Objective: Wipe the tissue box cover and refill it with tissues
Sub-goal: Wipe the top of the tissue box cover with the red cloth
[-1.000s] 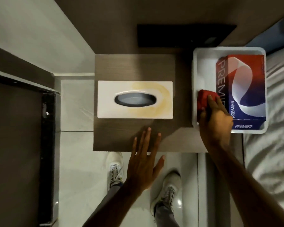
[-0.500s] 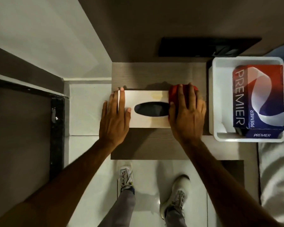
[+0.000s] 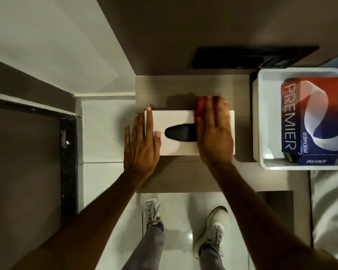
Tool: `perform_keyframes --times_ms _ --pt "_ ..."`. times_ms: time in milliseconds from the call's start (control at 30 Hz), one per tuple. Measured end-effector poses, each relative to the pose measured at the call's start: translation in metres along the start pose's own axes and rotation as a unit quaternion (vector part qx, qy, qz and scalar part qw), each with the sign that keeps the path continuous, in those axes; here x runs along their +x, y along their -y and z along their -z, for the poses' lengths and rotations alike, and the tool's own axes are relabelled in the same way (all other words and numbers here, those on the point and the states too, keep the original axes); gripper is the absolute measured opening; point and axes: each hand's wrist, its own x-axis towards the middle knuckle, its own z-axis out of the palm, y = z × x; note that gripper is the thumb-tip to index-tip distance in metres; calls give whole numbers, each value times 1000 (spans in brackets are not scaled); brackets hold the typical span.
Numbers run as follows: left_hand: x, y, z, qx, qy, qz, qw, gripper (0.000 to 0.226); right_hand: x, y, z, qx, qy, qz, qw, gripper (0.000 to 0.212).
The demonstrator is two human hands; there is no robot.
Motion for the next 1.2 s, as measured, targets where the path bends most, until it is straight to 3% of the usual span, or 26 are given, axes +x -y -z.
perform_keyframes --times_ms 67,100,233,300,367,500,633,733,800,867,967,1067,1133,1200 --pt "1 1 -1 3 2 0 1000 66 1 20 -5 22 -45 -87 995 63" --pt "1 0 -1 -2 2 0 1000 66 2 35 -9 17 -51 -87 995 64" --pt "0 3 -5 14 -7 -11 1000 64 -1 60 -22 -52 41 126 990 81" --pt "-1 3 -5 3 -10 -11 1000 64 8 39 -7 -44 70 151 985 90" --pt "1 2 -5 -8 -4 -1 1000 65 12 11 11 -31 66 107 992 85" --pt "3 1 -6 13 2 15 1000 66 -19 -28 28 56 13 -59 997 66" --pt "2 1 -4 14 12 13 1000 67 -77 13 -7 55 -26 -85 995 64" --pt "3 1 -3 19 16 4 1000 69 -92 46 -32 77 -12 11 997 75" --pt "3 2 -2 24 22 0 999 69 -97 37 -33 60 13 99 993 83" --pt "3 3 -2 25 21 -1 999 68 -101 8 -24 32 27 121 992 86" --pt "3 2 -2 21 20 2 1000 68 -97 -22 -10 55 2 -10 998 68" --pt "3 1 -3 9 18 4 1000 67 -79 5 -19 63 -54 -129 988 64" --pt "3 1 -1 3 17 5 1000 67 -77 35 -28 62 -41 -80 994 67" --pt "3 1 1 -4 29 5 1000 69 -89 39 -34 53 3 55 997 80"
